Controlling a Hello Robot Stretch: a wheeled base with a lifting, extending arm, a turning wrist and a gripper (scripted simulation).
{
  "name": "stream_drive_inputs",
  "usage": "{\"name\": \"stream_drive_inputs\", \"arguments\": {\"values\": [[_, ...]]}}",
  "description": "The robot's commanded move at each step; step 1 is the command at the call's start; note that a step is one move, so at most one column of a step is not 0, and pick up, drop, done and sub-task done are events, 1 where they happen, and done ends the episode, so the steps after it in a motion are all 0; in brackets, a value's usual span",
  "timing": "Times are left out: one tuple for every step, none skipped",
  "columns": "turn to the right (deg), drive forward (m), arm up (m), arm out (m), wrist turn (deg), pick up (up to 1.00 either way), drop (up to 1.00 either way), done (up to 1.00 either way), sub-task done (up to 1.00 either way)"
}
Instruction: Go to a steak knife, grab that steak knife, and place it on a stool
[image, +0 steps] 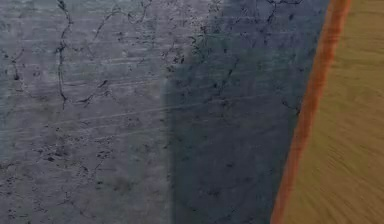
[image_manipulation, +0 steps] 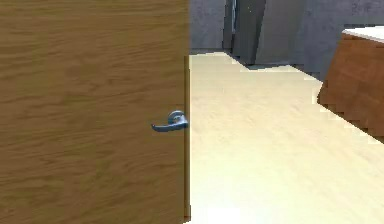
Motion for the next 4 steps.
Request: {"name": "stream_drive_inputs", "arguments": {"values": [[-45.0, 0.00, 0.00, 0.00, 0.0, 0.00, 0.00, 0.00, 0.00], [-27.0, 0.00, 0.00, 0.00, 0.0, 0.00, 0.00, 0.00, 0.00], [-6.0, 0.00, 0.00, 0.00, 0.0, 0.00, 0.00, 0.00, 0.00], [45.0, 0.00, 0.00, 0.00, 0.0, 0.00, 0.00, 0.00, 0.00]]}}
